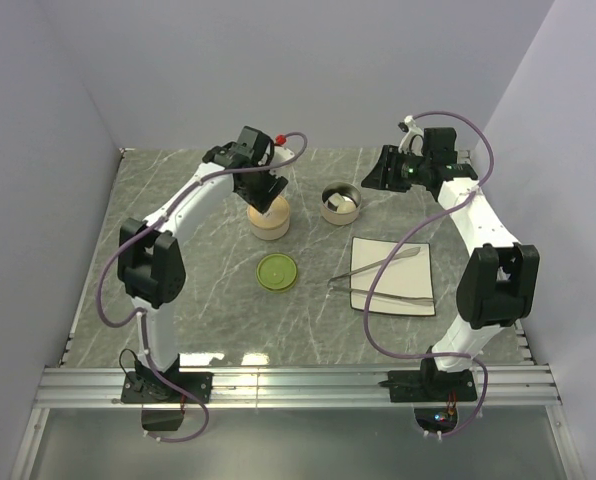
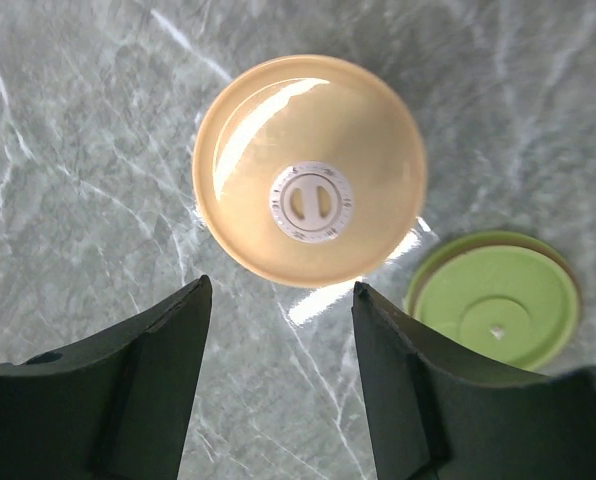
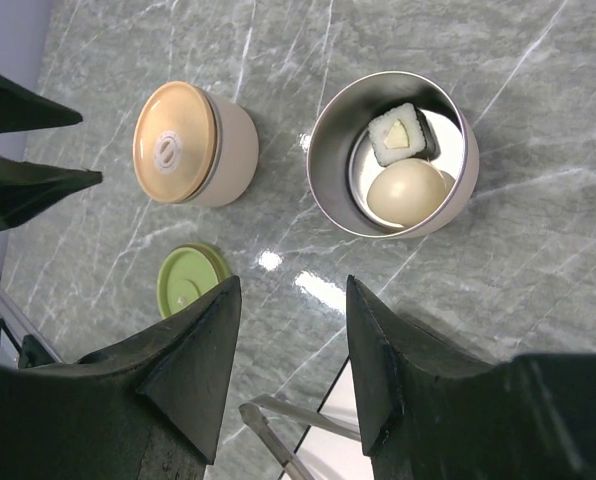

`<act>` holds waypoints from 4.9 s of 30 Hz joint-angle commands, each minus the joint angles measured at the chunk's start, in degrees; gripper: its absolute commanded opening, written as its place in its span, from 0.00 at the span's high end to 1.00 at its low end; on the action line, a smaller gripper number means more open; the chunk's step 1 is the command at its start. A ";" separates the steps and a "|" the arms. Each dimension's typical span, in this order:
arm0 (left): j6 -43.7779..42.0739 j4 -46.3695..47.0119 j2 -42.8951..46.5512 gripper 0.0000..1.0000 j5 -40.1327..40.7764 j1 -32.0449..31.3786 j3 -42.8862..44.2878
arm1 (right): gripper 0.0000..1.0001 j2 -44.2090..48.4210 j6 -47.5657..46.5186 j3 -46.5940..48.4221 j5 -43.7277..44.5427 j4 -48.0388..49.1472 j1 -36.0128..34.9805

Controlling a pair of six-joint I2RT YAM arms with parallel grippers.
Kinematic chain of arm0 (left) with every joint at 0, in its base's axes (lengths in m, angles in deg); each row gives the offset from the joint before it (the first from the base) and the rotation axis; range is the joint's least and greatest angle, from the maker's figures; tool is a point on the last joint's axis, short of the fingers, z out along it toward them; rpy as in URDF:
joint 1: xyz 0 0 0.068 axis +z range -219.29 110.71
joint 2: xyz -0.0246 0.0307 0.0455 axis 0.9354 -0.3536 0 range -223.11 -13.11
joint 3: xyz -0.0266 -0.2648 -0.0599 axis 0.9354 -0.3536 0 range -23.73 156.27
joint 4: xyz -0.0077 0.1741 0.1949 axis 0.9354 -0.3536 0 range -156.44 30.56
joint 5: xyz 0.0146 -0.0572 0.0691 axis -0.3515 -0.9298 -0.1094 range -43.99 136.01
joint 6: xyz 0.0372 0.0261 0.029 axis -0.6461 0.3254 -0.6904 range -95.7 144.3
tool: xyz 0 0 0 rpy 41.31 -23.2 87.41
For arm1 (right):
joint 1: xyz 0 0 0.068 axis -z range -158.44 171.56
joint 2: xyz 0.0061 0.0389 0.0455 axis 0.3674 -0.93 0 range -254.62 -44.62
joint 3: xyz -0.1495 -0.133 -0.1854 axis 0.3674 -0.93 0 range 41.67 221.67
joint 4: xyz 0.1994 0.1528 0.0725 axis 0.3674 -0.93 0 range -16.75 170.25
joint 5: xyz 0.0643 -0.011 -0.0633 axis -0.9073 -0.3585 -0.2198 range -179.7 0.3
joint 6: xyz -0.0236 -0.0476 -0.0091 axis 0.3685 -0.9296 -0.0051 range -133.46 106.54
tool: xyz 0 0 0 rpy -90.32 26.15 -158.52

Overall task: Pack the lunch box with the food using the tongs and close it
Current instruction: Pick up the lid of the lunch box with the left arm

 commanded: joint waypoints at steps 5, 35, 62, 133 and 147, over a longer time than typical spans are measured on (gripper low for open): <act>-0.05 4.07 2.91 0.39 -3.84 -0.13 -2.86 | 0.46 3.43 -1.50 -0.47 -1.88 -0.47 0.44; 5.66 7.24 -11.60 0.37 -4.11 -0.04 -1.97 | 0.46 2.46 -2.64 -1.52 -0.74 -1.00 0.52; 7.16 5.22 -10.37 0.37 -9.19 1.28 -11.30 | 0.46 1.85 -3.17 0.15 -0.38 -2.32 0.44; -66.93 13.66 17.67 0.67 -23.80 -6.02 -47.24 | 0.21 6.24 -14.68 -1.35 -1.79 -11.81 -1.32; -70.02 11.20 13.45 0.85 -17.46 -8.65 -47.78 | 0.20 5.54 -15.38 -0.11 -2.67 -12.34 -1.32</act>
